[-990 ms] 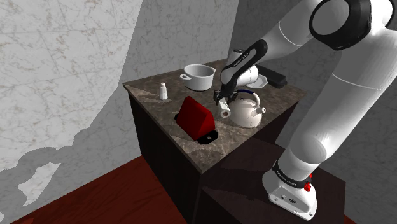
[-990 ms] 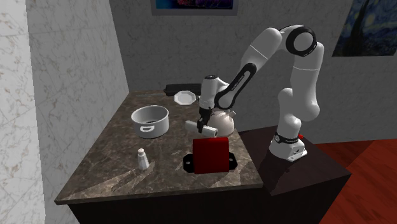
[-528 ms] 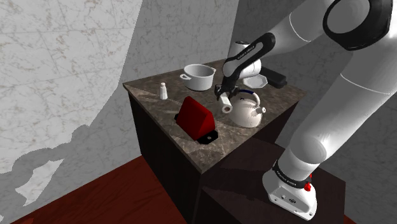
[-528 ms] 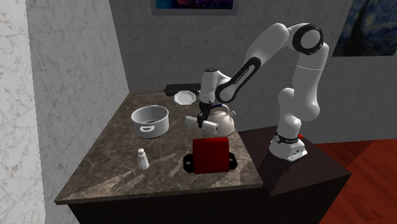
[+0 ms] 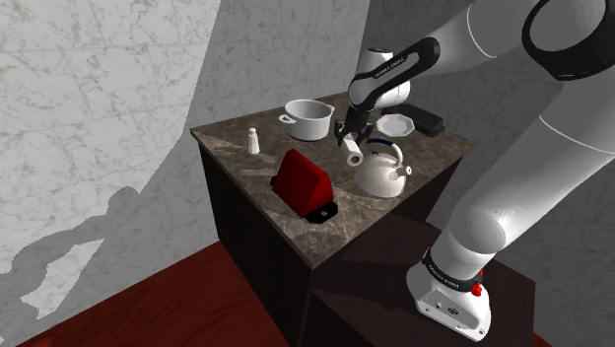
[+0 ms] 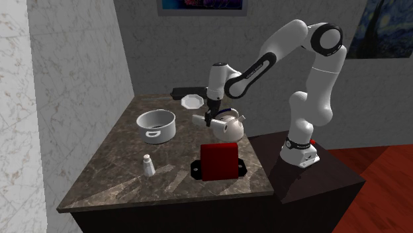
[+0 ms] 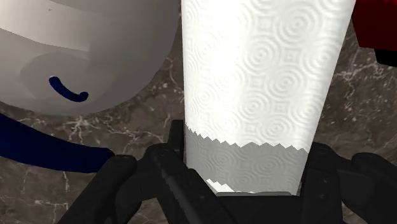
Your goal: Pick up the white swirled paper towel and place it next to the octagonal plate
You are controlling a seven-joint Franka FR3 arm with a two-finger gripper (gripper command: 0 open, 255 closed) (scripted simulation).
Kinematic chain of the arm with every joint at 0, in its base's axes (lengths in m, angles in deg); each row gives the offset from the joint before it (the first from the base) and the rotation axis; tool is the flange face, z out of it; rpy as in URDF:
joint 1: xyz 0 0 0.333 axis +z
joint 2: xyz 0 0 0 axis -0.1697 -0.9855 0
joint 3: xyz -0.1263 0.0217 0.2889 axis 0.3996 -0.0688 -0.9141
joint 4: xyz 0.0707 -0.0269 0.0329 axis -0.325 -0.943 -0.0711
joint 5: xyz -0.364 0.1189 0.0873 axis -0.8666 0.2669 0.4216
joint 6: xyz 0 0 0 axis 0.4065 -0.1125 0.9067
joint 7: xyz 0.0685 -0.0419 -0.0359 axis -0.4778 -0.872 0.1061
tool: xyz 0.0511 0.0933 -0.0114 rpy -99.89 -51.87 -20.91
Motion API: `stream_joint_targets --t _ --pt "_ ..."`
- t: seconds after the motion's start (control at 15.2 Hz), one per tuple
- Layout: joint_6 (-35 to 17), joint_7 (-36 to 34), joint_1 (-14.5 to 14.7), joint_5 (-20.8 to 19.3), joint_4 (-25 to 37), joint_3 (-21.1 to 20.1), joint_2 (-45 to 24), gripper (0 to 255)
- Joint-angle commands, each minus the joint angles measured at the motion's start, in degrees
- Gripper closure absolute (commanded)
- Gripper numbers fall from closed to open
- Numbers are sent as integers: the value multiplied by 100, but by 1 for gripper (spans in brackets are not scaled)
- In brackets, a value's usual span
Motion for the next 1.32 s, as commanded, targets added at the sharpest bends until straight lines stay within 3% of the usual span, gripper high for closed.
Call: stream_joint_targets --t 0.0,0.46,1.25 --pt "178 -30 -4 -37 39 -11 137 255" --pt "750 -78 -14 -99 298 -42 455 255" --pt "913 1924 -679 232 1039 1070 -128 255"
